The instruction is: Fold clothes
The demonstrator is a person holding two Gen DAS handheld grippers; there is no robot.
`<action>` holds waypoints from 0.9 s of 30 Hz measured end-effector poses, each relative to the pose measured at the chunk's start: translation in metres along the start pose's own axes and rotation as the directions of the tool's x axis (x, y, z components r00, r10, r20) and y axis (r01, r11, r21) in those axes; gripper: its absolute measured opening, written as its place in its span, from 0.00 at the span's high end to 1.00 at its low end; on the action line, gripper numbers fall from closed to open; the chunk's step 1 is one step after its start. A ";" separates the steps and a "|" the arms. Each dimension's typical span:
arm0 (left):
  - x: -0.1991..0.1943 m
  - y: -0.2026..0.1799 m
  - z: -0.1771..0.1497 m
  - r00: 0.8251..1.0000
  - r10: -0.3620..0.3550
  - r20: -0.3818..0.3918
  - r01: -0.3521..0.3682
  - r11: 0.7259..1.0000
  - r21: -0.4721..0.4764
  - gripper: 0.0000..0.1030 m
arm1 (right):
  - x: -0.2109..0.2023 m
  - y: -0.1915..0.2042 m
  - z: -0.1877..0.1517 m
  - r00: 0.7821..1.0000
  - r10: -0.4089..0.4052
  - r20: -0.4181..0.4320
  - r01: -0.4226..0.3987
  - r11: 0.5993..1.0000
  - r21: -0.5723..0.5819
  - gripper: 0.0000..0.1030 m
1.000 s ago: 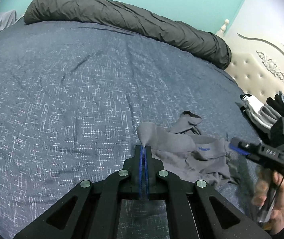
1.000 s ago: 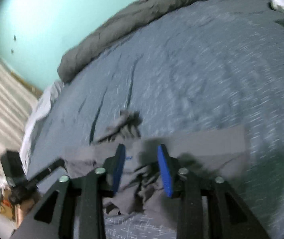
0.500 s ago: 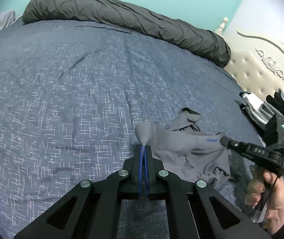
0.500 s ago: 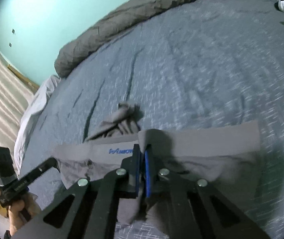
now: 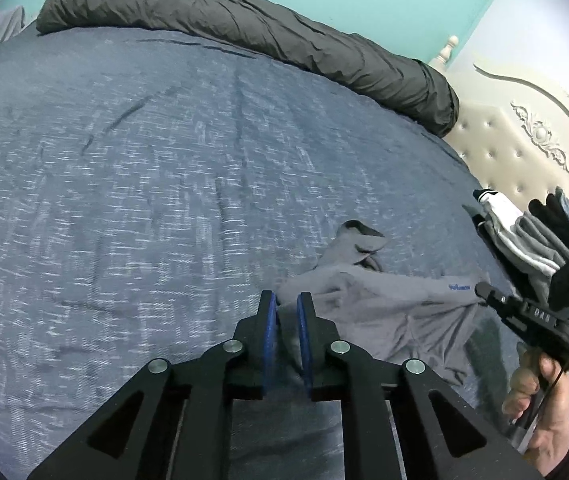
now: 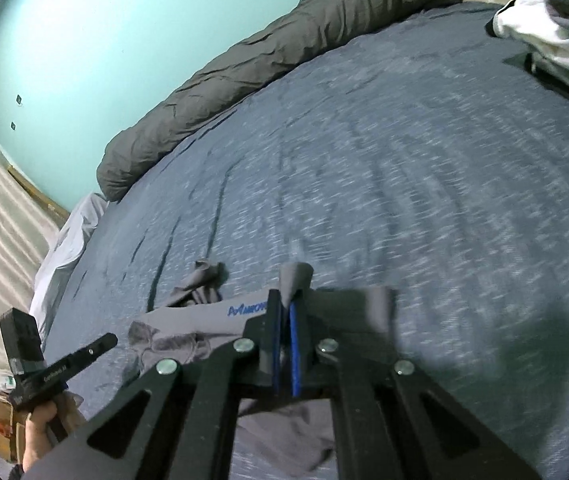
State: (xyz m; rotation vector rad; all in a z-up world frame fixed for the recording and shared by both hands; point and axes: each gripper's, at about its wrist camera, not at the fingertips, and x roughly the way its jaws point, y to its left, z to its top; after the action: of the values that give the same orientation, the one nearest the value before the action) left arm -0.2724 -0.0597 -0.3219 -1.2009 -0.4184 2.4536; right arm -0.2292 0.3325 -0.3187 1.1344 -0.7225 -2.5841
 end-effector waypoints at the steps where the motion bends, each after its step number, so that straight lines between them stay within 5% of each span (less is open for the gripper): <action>1: 0.002 -0.002 0.001 1.000 -0.008 -0.001 0.008 1.000 -0.003 0.85 | -0.004 -0.003 0.000 1.000 -0.003 0.003 0.003 1.000 -0.003 0.97; 5: 0.015 -0.011 0.008 0.999 -0.040 -0.007 0.040 0.999 -0.018 0.74 | -0.017 -0.018 -0.001 1.000 -0.022 0.009 0.022 1.000 -0.003 0.97; 16: 0.059 -0.029 0.013 0.986 -0.140 -0.087 0.135 0.989 -0.058 0.74 | -0.030 -0.036 -0.005 1.000 -0.004 0.005 0.004 1.000 0.000 0.97; 18: 0.061 -0.031 0.012 0.986 -0.138 -0.094 0.135 0.990 -0.041 0.78 | -0.030 -0.034 -0.005 1.000 0.008 0.006 -0.008 1.000 -0.009 0.97; 20: 0.057 -0.031 0.012 0.987 -0.134 -0.088 0.132 0.991 -0.030 0.98 | -0.031 -0.030 -0.004 1.000 0.016 0.012 -0.016 1.000 -0.019 0.97; 27: 0.011 -0.036 0.020 0.990 -0.140 0.014 0.139 0.990 0.019 0.99 | -0.047 -0.013 0.001 0.997 0.049 0.065 -0.045 0.997 -0.056 0.97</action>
State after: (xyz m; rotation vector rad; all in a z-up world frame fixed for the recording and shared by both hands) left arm -0.2877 -0.0249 -0.3030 -1.1075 -0.4676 2.3438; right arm -0.1982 0.3622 -0.2959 1.0079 -0.6799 -2.5961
